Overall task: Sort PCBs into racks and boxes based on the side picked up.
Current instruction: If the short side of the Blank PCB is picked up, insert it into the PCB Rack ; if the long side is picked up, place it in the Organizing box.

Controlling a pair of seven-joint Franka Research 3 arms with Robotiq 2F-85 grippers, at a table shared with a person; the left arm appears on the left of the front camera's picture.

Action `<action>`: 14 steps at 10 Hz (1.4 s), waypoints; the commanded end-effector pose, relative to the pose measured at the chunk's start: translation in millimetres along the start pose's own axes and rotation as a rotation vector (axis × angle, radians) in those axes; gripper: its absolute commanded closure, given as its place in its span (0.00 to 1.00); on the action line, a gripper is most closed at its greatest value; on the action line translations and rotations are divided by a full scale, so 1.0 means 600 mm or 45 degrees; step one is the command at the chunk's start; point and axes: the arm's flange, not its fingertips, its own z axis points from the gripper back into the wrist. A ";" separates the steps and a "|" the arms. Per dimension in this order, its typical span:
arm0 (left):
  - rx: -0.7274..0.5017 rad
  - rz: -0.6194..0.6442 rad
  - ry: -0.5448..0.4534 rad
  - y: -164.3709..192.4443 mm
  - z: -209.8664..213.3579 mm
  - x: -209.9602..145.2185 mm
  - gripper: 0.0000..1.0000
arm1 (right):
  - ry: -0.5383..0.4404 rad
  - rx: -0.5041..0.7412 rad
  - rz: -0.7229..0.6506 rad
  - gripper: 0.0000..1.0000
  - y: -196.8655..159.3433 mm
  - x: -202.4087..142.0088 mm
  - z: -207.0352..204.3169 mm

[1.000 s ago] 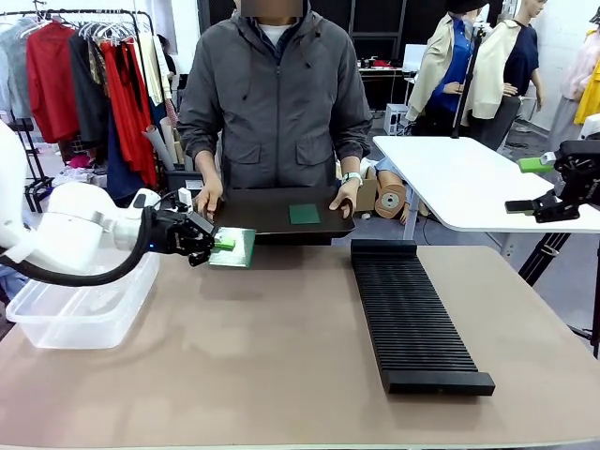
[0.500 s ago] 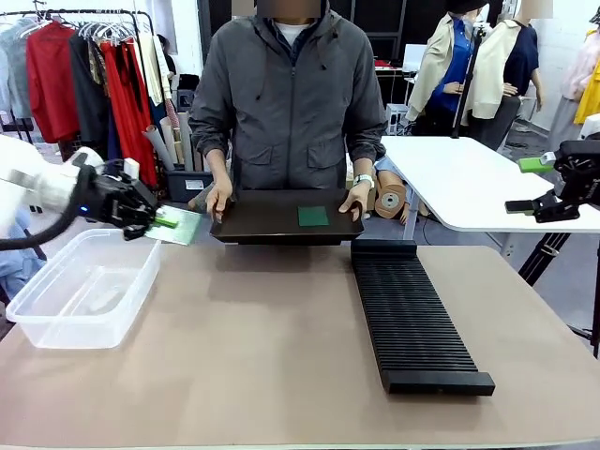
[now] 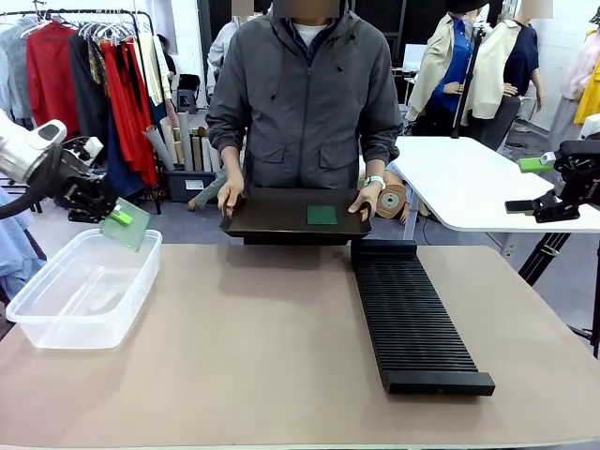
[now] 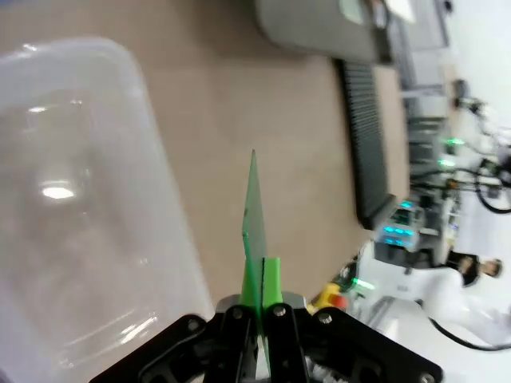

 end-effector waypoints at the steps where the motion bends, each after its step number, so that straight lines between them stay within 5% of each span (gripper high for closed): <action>1: 0.155 0.052 0.018 -0.010 0.018 -0.004 1.00 | -0.011 -0.007 0.020 0.00 0.001 -0.004 -0.002; 5: 0.389 0.049 0.243 -0.014 0.025 0.004 1.00 | -0.011 -0.007 0.020 0.00 0.001 -0.004 -0.002; 14: 0.398 0.010 0.315 0.044 -0.059 0.040 1.00 | -0.011 -0.007 0.020 0.00 0.001 -0.004 -0.002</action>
